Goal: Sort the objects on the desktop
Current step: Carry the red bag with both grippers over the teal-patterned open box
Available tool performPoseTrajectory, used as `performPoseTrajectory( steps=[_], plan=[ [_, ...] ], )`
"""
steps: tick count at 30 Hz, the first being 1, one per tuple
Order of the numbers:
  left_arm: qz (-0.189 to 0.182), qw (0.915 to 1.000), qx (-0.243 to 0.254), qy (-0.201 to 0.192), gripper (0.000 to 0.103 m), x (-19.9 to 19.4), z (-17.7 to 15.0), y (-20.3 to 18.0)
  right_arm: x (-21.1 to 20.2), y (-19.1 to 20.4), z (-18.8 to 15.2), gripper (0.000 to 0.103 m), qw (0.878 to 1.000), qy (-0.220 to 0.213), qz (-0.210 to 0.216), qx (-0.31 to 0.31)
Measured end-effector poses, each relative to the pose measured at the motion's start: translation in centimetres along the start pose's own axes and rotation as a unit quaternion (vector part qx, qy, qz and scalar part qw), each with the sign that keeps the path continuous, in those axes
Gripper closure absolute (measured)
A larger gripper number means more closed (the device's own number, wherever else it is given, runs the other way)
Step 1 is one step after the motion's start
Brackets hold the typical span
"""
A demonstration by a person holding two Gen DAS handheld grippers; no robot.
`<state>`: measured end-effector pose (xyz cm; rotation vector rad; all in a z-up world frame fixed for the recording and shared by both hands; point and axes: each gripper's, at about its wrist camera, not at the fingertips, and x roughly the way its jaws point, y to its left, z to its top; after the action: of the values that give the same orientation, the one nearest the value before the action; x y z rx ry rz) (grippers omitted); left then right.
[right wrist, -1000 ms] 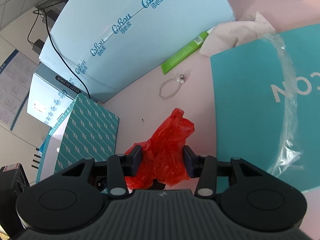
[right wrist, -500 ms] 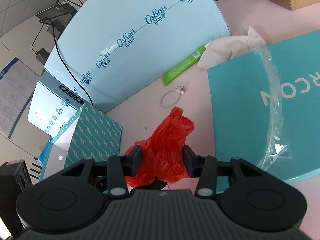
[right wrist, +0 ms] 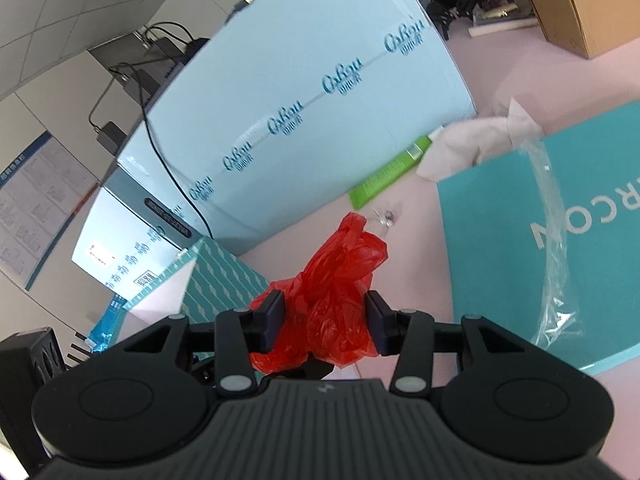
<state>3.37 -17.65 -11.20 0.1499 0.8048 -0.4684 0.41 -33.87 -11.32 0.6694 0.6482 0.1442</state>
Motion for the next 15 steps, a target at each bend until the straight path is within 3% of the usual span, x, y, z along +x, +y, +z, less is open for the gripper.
performPoseTrajectory(
  steps=[15],
  plan=[
    [0.011, 0.9983, -0.028, -0.051, 0.059, -2.8, 0.8, 1.9, -0.8, 2.9, 1.1, 0.056, 0.999, -0.03, 0.031, -0.016]
  ],
)
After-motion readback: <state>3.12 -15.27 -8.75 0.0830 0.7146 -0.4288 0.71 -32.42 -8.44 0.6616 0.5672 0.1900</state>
